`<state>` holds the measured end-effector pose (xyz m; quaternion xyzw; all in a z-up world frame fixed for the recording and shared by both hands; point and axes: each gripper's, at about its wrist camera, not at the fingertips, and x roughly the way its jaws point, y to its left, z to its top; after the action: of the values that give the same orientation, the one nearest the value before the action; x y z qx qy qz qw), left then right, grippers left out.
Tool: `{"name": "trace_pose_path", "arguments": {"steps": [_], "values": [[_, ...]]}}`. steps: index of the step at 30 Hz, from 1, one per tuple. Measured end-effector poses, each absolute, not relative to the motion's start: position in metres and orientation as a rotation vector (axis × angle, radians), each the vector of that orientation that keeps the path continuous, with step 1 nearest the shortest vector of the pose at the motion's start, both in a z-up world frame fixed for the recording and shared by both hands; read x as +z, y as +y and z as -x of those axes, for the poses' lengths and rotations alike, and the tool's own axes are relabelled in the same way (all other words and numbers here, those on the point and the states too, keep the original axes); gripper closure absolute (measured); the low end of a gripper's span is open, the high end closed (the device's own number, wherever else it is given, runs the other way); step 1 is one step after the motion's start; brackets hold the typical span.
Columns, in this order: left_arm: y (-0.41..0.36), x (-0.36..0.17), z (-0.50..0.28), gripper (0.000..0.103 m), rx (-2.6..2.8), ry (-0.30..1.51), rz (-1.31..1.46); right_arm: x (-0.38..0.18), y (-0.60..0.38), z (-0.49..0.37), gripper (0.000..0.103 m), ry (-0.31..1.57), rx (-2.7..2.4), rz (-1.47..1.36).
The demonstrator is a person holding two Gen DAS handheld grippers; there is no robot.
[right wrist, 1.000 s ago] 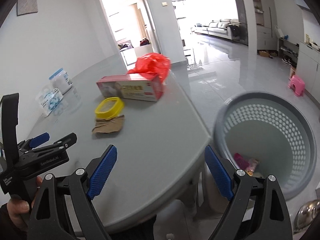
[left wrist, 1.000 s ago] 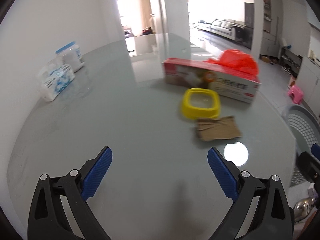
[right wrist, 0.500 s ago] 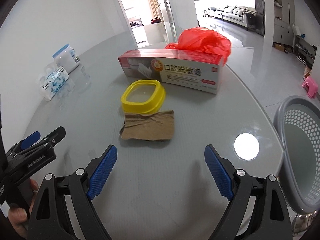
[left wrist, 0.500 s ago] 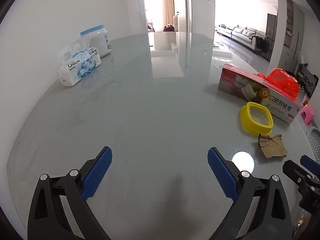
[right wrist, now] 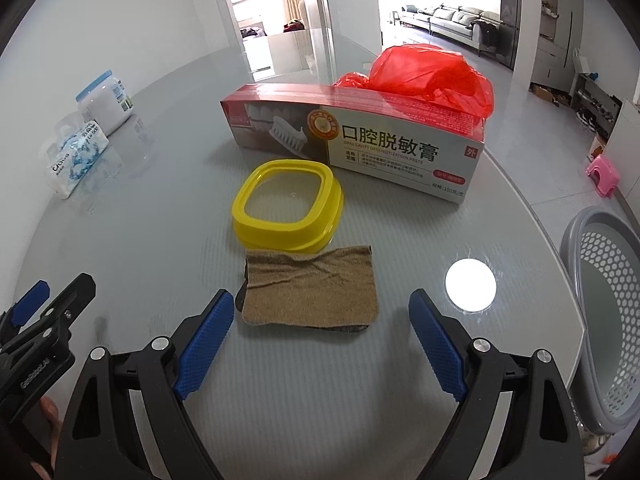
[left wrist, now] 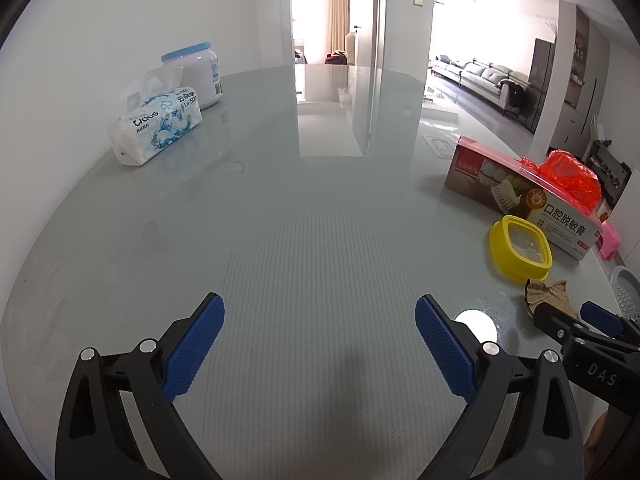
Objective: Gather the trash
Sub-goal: 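Close the right tool on the brown cardboard scrap, then grasp the yellow plastic ring with the left tool while right holds the cardboard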
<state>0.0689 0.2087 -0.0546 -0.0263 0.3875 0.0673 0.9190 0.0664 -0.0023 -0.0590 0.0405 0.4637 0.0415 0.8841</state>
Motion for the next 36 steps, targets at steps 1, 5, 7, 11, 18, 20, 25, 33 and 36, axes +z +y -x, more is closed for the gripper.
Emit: {"name": "trace_pose_path", "arguments": {"steps": [1, 5, 7, 11, 18, 20, 25, 33, 36], "values": [[0.209, -0.055, -0.069, 0.008, 0.135, 0.796, 0.057, -0.059, 0.0, -0.067, 0.018, 0.967, 0.081, -0.071], [0.211, -0.056, -0.069, 0.008, 0.127, 0.799, 0.067, -0.062, 0.011, -0.071, 0.018, 0.974, 0.047, -0.001], [0.211, -0.056, -0.069, 0.008, 0.124, 0.797, 0.073, -0.062, 0.014, -0.073, 0.018, 0.971, 0.041, 0.013], [0.211, -0.056, -0.069, 0.008, 0.118, 0.795, 0.076, -0.063, 0.017, -0.076, 0.023, 0.962, 0.049, 0.018], [0.215, -0.057, -0.069, 0.008, 0.114, 0.799, 0.107, -0.059, 0.011, -0.065, 0.051, 0.931, 0.087, 0.027], [0.215, -0.057, -0.069, 0.008, 0.114, 0.799, 0.108, -0.056, 0.005, -0.061, 0.07, 0.924, 0.099, 0.007], [0.21, -0.056, -0.068, 0.008, 0.115, 0.797, 0.08, -0.05, -0.011, -0.049, 0.091, 0.897, 0.12, -0.023], [0.187, -0.054, -0.071, 0.008, 0.036, 0.824, 0.1, -0.043, -0.035, -0.031, 0.096, 0.86, 0.146, -0.073], [0.169, -0.05, -0.073, 0.008, 0.002, 0.819, 0.086, -0.037, -0.045, -0.025, 0.096, 0.836, 0.143, -0.083]]}}
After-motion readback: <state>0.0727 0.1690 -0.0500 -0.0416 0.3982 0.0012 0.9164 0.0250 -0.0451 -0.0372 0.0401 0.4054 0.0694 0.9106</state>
